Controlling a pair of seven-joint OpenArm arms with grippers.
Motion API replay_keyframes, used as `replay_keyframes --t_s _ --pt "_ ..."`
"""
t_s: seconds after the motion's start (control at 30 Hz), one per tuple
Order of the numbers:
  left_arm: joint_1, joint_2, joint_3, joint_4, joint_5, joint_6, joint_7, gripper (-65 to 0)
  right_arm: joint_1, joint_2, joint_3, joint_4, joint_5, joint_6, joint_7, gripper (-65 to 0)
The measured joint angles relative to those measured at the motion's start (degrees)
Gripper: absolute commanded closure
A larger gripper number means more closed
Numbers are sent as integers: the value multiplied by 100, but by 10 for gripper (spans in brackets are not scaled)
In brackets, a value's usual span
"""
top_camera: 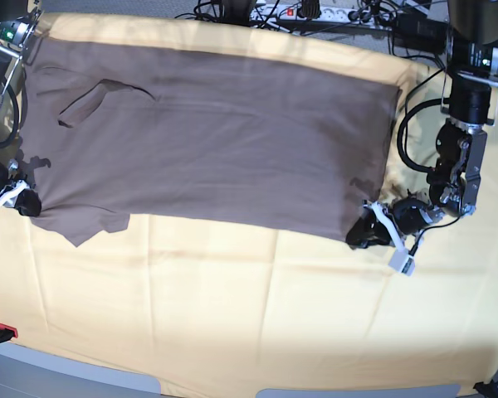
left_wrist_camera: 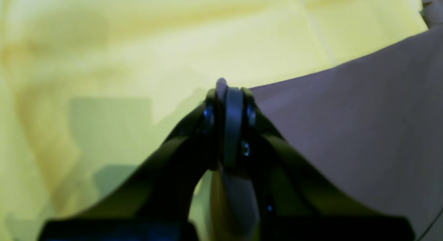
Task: Fold the T-shirt properly
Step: 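Lift the grasped edge with both grippers and fold it over toward the arms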
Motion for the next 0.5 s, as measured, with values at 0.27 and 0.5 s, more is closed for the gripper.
replay_keyframes --t_s 0.27,0.5 --pt "-367 63 2 2 247 61 -133 0 107 0 0 0 -551 -46 461 0" --pt "-313 57 2 2 201 -175 -111 0 170 15 0 0 -529 2 413 0"
